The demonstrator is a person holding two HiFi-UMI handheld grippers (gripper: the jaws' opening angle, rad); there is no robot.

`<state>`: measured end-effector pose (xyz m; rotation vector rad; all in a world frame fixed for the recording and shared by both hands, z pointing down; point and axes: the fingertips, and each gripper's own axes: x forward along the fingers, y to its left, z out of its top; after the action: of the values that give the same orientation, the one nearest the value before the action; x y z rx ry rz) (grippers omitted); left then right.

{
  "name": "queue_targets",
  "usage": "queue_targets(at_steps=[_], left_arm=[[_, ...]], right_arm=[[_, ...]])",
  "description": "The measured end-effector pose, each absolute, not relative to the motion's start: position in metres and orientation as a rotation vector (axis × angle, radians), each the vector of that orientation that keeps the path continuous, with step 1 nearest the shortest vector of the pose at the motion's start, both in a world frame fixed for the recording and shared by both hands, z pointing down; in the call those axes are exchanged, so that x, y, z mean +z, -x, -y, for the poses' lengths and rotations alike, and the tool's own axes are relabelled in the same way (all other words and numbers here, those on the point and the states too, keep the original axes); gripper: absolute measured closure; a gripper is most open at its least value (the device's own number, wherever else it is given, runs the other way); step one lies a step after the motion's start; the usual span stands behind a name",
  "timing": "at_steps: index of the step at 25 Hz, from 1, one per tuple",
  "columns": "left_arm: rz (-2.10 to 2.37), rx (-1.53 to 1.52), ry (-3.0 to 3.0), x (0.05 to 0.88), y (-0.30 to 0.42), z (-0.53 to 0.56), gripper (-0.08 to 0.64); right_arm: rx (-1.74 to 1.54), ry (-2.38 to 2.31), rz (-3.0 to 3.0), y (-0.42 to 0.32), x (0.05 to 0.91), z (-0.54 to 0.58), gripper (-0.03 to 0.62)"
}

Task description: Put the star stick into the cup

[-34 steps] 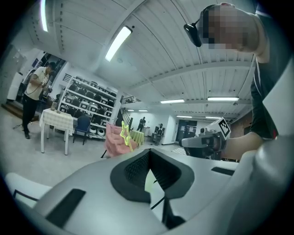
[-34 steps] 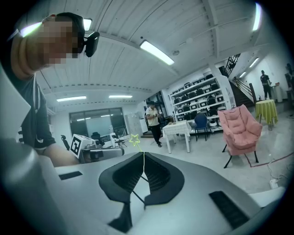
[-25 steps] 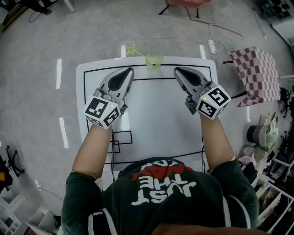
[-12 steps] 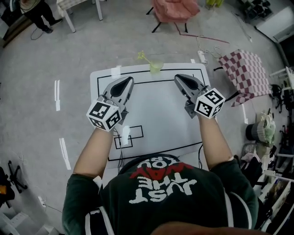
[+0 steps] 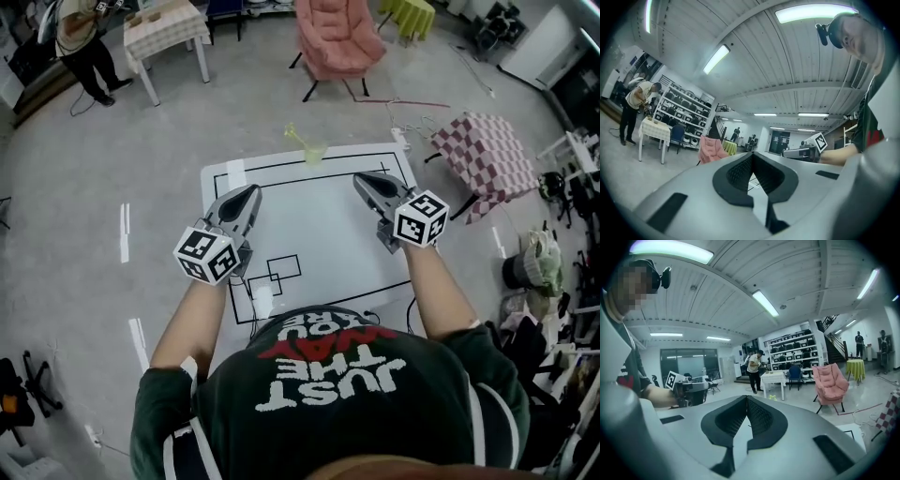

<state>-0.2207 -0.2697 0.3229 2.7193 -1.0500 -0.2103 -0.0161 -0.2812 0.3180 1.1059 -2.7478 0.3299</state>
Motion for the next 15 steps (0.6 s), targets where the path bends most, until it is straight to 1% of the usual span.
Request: queue_targets(at_steps=[7,15], left_arm=[[1.117,-0.195,-2.676,0.316,0.207,0.225,0.551],[1.250,-0.248,-2.574,0.310,0.171,0.175,0.551]], right_arm=[[0.328,-1.017,2.793,-0.005,0.313,0.249,0.558],[0.317,-0.894,2.827,-0.058,0.307,0.212,0.558]])
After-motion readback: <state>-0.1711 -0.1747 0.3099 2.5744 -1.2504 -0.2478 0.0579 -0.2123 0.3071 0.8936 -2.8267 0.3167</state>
